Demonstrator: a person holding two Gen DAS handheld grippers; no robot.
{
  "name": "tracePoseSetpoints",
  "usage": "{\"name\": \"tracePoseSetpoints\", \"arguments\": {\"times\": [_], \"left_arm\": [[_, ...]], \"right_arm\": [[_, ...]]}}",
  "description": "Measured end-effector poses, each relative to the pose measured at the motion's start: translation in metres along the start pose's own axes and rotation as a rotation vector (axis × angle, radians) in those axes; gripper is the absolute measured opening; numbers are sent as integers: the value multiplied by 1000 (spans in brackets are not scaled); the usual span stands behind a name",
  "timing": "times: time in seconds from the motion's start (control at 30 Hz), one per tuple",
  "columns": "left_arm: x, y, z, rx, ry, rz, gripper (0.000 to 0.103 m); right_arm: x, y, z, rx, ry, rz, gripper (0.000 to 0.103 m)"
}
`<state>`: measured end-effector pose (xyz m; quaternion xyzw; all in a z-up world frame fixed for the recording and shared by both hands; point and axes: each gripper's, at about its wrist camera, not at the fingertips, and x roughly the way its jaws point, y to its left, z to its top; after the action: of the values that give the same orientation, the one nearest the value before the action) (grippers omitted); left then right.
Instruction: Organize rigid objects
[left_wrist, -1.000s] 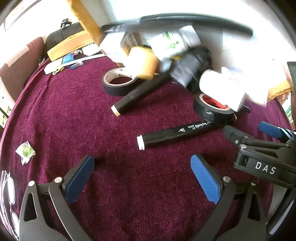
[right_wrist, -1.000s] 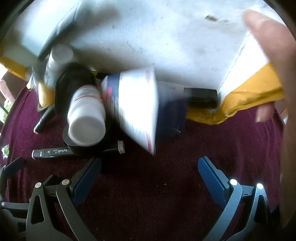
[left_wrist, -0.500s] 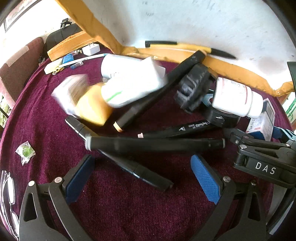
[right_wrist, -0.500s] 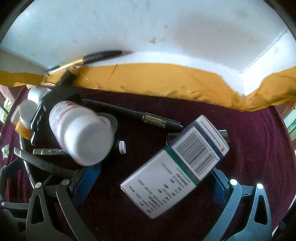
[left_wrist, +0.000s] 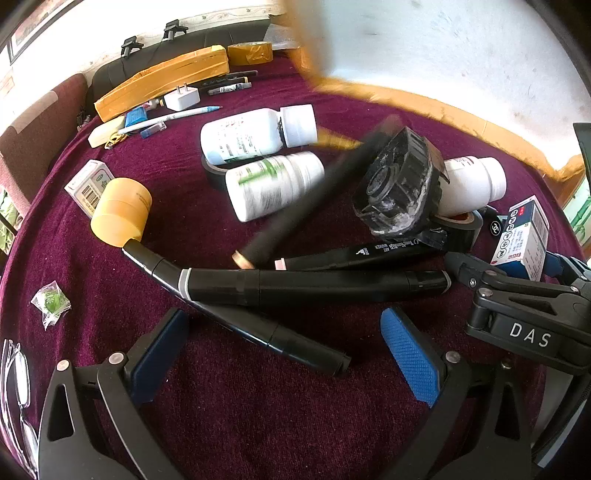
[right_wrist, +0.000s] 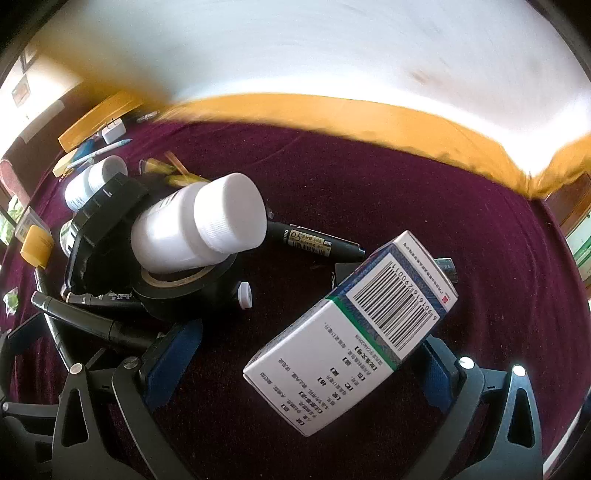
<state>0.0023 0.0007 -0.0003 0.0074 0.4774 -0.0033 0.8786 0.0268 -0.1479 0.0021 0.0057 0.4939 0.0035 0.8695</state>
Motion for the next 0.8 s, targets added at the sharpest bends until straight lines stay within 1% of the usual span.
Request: {"name": "tracePoseSetpoints", "arguments": {"times": [0.2,0.4,0.47,0.53,0.8], "left_arm": [[0,0,0,0,0,0,103],[0,0,0,0,0,0,103],[0,0,0,-1,0,0,103],[0,0,0,0,0,0,103],[0,0,0,0,0,0,103]], "right_arm": [[0,0,0,0,0,0,102],[8,-4,1,0,0,0,102],[8,-4,3,0,0,0,102],[-1,-1,1,-1,-1,0,102],[-1,-2,0,-1,-1,0,102]]}}
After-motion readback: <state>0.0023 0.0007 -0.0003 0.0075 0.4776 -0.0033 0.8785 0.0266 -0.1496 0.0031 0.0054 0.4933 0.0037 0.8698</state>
